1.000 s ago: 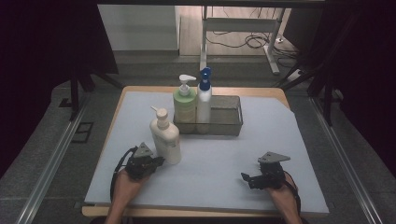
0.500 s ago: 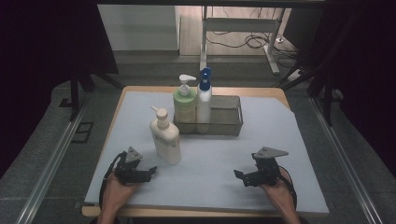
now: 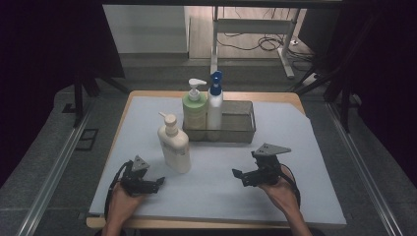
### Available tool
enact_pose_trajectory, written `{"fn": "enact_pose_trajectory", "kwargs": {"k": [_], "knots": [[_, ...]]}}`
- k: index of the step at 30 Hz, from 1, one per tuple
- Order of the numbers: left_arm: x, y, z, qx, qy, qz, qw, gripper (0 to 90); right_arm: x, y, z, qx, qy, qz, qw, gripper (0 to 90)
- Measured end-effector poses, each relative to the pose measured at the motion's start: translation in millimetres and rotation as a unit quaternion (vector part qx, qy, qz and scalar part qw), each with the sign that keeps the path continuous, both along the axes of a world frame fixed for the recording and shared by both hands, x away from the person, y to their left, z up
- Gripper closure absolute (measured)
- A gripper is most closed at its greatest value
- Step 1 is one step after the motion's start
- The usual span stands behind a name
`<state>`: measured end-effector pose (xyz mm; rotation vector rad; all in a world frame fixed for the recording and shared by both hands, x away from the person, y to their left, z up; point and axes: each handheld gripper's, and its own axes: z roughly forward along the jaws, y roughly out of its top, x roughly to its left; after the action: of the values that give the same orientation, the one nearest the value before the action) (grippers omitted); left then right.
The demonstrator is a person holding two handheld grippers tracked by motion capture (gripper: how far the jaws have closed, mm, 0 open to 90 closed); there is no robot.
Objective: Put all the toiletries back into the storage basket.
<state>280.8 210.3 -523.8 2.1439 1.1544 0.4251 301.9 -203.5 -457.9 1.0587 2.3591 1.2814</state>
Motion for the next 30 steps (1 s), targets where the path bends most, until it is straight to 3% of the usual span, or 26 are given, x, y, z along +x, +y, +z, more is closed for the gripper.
{"fn": "enact_pose_trajectory", "kwargs": {"k": [3,14,21,30], "knots": [[0.0,-0.1,-0.2,-0.002,0.000,0.001,1.0000,12.8,5.1,8.8,2.4,0.008,0.011,-0.002,0.9999,1.2],[-0.1,-0.1,-0.3,-0.002,0.000,0.001,1.0000,12.8,18.9,41.3,9.1,0.001,0.005,0.019,0.9998,0.4],[0.1,-0.2,-0.5,-0.004,-0.001,0.002,1.0000,12.9,24.5,63.5,13.7,-0.012,-0.012,0.033,0.9993,0.0],[0.1,-0.2,-0.5,-0.005,-0.001,0.002,1.0000,12.9,33.0,88.4,13.0,-0.024,-0.005,0.045,0.9987,0.0]]}}
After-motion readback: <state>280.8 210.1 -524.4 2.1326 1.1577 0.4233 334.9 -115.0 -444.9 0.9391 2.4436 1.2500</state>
